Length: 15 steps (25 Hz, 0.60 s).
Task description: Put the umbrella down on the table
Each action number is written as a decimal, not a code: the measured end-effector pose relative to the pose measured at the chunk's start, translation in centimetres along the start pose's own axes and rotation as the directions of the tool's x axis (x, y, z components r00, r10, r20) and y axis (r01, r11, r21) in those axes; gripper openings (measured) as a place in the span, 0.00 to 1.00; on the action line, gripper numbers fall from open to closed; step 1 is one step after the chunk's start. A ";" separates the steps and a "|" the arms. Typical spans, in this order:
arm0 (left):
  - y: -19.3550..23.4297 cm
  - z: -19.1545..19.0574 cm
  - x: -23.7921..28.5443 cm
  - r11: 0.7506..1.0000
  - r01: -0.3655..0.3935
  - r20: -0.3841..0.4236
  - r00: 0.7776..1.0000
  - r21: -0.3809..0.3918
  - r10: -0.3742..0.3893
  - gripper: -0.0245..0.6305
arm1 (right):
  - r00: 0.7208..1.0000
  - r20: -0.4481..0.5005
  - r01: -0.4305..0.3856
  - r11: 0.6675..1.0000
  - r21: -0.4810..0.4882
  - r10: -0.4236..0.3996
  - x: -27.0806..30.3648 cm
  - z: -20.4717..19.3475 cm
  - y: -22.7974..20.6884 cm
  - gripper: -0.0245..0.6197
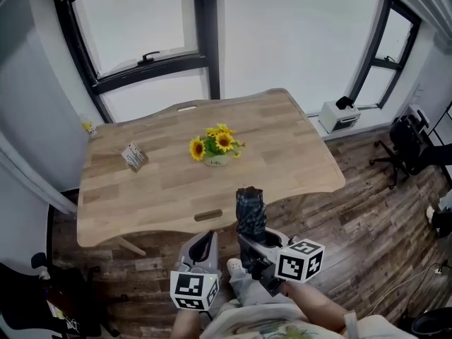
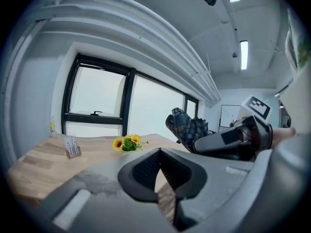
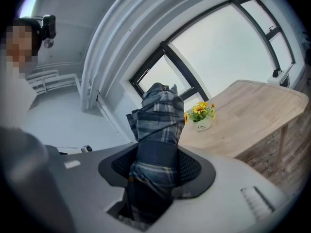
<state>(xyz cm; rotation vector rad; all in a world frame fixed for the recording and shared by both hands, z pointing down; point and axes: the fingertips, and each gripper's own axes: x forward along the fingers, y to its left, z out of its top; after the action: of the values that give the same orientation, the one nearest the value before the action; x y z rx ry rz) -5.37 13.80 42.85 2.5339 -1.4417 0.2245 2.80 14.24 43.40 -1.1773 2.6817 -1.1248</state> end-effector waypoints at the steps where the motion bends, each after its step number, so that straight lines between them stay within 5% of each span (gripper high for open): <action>1: 0.4 0.0 0.5 1.000 -0.001 -0.003 1.000 0.000 0.001 0.04 | 1.000 -0.001 -0.001 1.000 0.003 0.001 0.5 0.4 -0.3 0.35; 15: 4.6 1.3 5.4 0.999 -0.037 -0.023 0.999 -0.004 0.037 0.04 | 1.000 -0.026 -0.010 1.000 0.002 0.010 6.3 5.1 -3.1 0.35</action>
<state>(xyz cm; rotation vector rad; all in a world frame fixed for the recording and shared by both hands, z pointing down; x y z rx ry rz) -6.53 6.73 43.37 2.4942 -1.4802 0.2556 1.65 5.66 43.18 -1.1559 2.7021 -1.1490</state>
